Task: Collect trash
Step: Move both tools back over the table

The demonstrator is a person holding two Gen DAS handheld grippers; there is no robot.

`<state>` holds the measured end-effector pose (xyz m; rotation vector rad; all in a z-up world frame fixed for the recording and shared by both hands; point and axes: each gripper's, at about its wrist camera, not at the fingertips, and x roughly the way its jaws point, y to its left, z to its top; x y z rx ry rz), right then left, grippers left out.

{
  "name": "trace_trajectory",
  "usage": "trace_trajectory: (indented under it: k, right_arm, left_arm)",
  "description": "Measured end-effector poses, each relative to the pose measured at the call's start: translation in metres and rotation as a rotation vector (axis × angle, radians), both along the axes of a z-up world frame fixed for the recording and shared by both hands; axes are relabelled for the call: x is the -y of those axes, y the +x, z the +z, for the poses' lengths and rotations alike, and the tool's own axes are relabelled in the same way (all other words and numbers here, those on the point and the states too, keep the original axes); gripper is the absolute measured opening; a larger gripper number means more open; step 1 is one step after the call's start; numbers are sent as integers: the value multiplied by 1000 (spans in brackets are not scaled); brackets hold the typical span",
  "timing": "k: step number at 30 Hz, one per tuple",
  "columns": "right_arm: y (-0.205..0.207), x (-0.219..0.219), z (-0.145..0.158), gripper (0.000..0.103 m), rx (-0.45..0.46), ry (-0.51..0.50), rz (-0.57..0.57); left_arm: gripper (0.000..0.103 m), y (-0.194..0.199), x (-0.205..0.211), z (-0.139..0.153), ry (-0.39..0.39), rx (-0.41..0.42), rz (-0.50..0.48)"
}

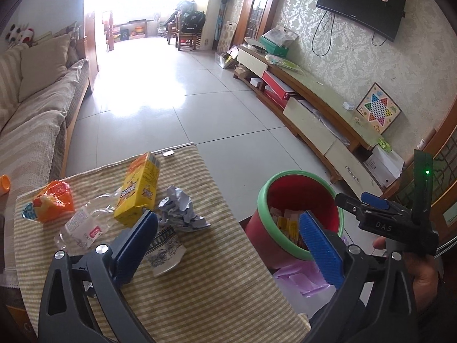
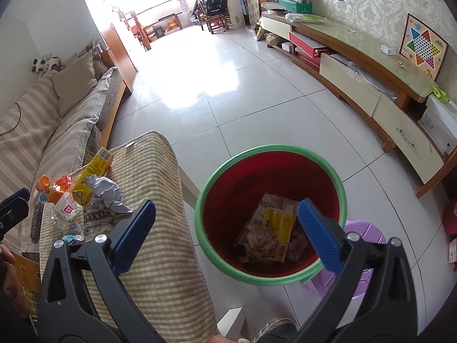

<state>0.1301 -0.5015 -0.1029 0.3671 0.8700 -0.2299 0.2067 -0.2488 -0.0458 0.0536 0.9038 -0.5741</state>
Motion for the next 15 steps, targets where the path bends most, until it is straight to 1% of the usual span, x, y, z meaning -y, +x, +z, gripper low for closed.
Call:
trace_trajectory:
  k: [3, 9, 15]
  right_arm:
    - [4, -23, 4, 98, -4, -3, 39]
    - [15, -85, 10, 98, -2, -11, 134]
    - [32, -143, 11, 98, -3, -13, 221]
  left_arm:
    - [95, -3, -30, -2, 3, -7, 45]
    - [95, -10, -103, -5, -5, -12, 144]
    - [95, -6, -172, -14, 4, -41, 229]
